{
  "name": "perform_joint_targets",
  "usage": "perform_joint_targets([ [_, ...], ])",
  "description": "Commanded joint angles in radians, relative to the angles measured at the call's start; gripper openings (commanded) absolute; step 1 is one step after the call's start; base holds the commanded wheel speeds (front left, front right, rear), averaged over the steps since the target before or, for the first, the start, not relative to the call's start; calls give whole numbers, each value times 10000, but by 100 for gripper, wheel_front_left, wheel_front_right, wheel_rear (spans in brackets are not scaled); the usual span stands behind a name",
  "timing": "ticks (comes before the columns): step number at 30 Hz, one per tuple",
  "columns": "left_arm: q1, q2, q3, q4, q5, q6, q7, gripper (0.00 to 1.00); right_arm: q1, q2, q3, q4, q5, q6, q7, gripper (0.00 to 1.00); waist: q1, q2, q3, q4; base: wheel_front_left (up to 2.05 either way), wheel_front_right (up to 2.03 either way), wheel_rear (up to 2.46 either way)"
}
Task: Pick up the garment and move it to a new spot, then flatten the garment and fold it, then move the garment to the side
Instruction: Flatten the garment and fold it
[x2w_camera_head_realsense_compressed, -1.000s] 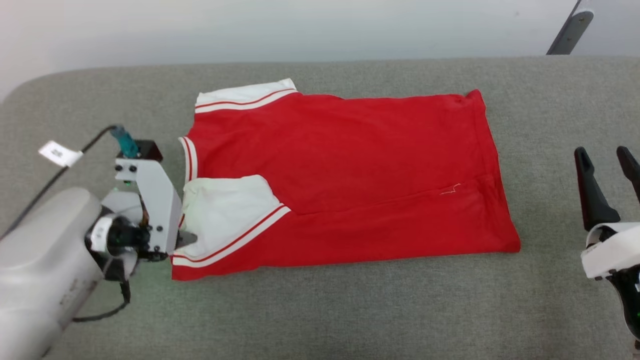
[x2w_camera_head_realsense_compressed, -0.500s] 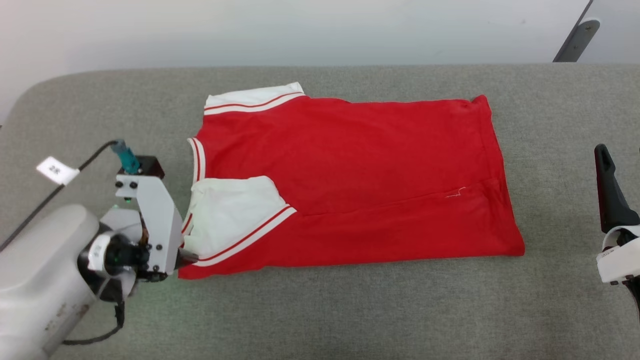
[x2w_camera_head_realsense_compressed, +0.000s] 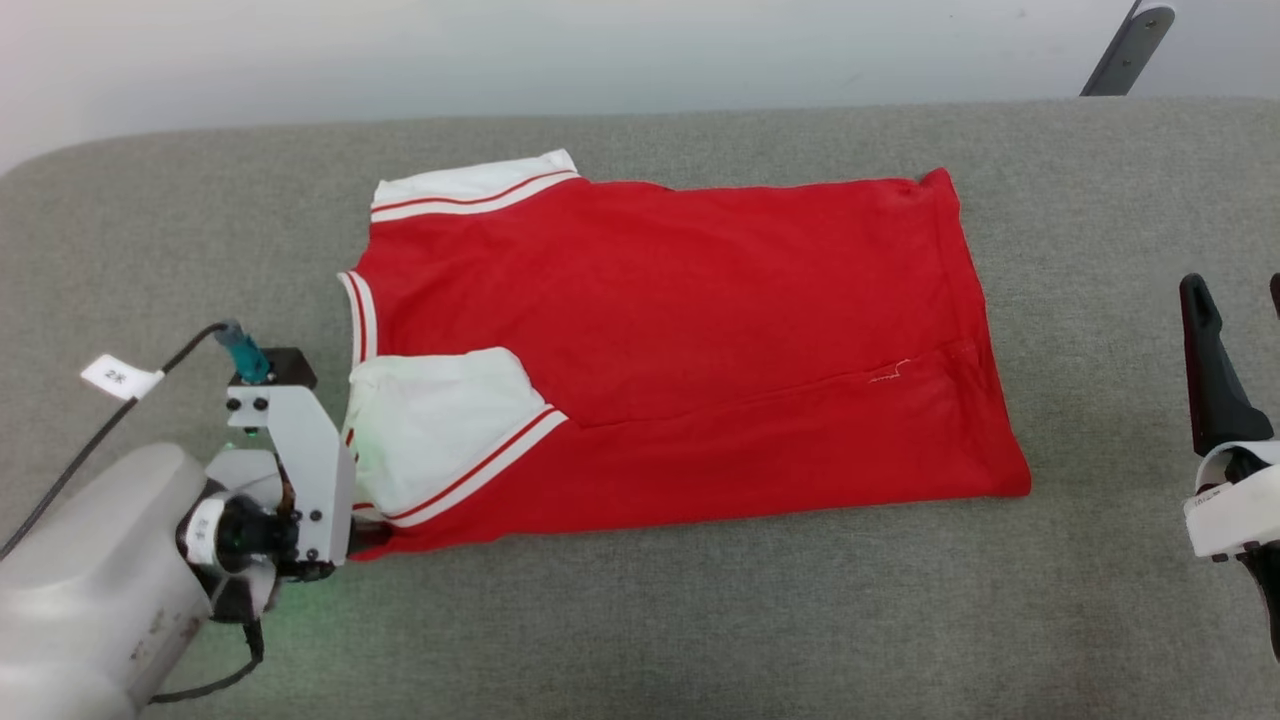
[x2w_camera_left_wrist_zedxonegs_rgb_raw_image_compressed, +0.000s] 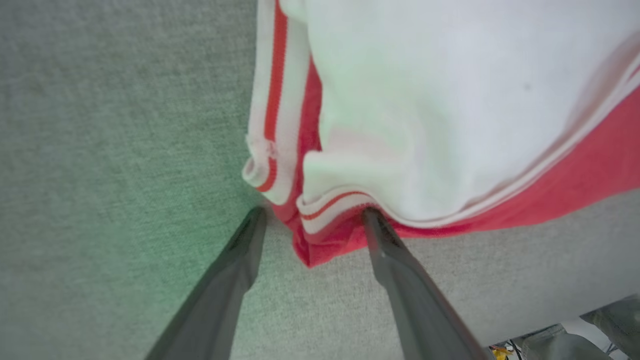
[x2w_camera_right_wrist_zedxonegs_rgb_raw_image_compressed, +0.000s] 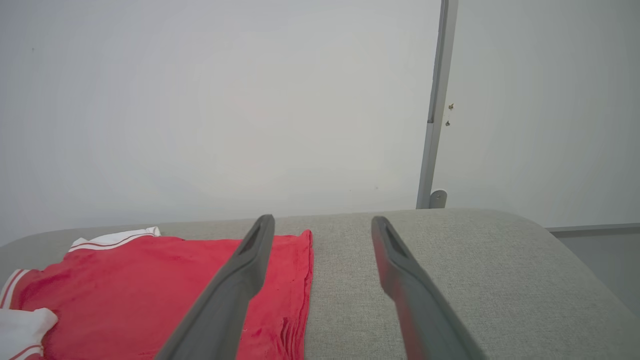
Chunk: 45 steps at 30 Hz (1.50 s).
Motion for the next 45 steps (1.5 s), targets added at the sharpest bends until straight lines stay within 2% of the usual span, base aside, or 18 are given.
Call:
perform_joint_targets([
  [1,194,-169,-150,227,13,-63,18,100,-67,30,2,-26,22,-16,61,100,0,-1,13,-11,0,0,0],
  [3,185,-283,-159,558,-35,-163,31,100,-36,12,17,14,38,-16,239,100,0,-1,18,-13,0,0,0],
  [4,220,-376,-165,662,-112,-279,74,61,37,-33,140,35,116,-16,434,100,0,-1,20,-6,0,0,0],
  [6,208,-521,-169,875,-157,-428,76,0,233,-85,216,188,267,-17,995,100,0,-1,28,18,0,0,0],
  [12,64,-873,-193,1246,-152,-807,-40,0,542,-263,634,676,804,-17,3248,100,0,-1,177,145,0,0,0],
  [18,-163,-1199,-160,1567,-117,-1045,-259,0,-101,-233,822,1552,924,-17,4855,100,0,-1,401,294,0,0,0],
  [32,-568,-1723,-258,2151,98,-1528,-590,0,-1843,-442,1411,4848,304,-17,6072,100,0,-1,753,721,0,0,0],
  [33,-586,-1753,-265,2191,112,-1571,-601,0,-1880,-435,1507,5072,278,-17,6170,42,0,-1,762,740,0,0,0],
  [34,-586,-1753,-265,2191,112,-1571,-601,0,-1880,-435,1507,5072,278,-17,6170,42,0,-1,762,740,0,0,0],
  [35,-599,-1775,-275,2231,123,-1612,-597,0,-1916,-418,1525,5261,304,-17,6208,0,0,-1,769,754,0,0,0],
  [40,-651,-1855,-282,2453,152,-1742,-695,0,-2077,-489,1684,5800,424,-17,6360,0,0,-1,782,804,0,0,0],
  [45,-752,-1714,-259,2511,84,-1878,-549,0,-2234,-746,1693,5706,627,-20,6291,0,0,-1,725,833,0,0,0],
])
